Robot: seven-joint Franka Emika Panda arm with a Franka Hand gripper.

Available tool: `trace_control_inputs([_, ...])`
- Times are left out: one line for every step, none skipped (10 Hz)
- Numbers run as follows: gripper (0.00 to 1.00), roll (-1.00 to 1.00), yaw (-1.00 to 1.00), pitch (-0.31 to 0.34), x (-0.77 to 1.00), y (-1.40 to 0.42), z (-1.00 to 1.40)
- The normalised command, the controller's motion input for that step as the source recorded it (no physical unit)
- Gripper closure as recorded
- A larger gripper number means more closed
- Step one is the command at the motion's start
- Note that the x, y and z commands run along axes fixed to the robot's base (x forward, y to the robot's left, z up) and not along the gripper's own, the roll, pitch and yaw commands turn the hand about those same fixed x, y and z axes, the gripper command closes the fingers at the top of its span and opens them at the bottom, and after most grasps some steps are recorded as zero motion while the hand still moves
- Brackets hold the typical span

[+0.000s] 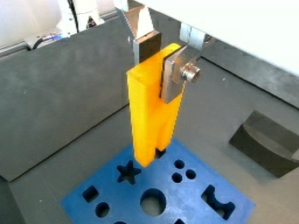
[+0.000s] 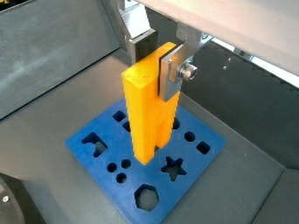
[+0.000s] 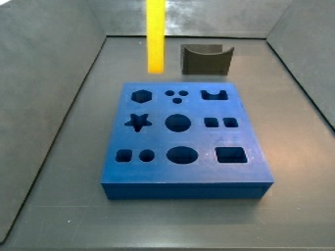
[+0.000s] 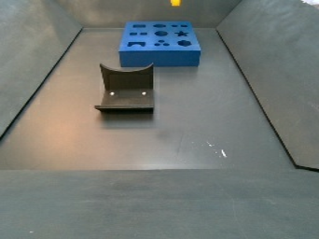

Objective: Insert the double-square object.

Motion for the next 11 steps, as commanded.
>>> trace_control_inputs([1.0,0.0,-0.01,0.0,0.1,-0.02,0.0])
trace_control_inputs([1.0,-0.03,-0.06,-0.01,0.23,-0.16,-0.09])
trace_control_inputs([1.0,-0.03,-0.09,-0.061,0.41,-0.28,-0.17])
trace_control_inputs([1.0,-0.17,-0.25,-0.079,0.66,-0.26,-0.4])
trace_control_inputs([1.0,-0.09,-0.3,-0.02,0.71,-0.23,-0.57])
trace_control_inputs([1.0,-0.04,-0.27,0.0,0.79,-0.21,-0.69])
trace_control_inputs([1.0,0.0,-0.08,0.276,0.74,-0.12,-0.62])
trace_control_inputs([1.0,0.0,0.0,0.417,0.77,-0.09,-0.25])
trace_control_inputs([1.0,0.01,0.0,0.159,1.0,-0.1,0.0])
trace_control_inputs([1.0,0.06,0.0,0.091,1.0,-0.05,0.02])
trace_control_inputs([1.0,0.05,0.0,0.021,1.0,-0.05,0.08])
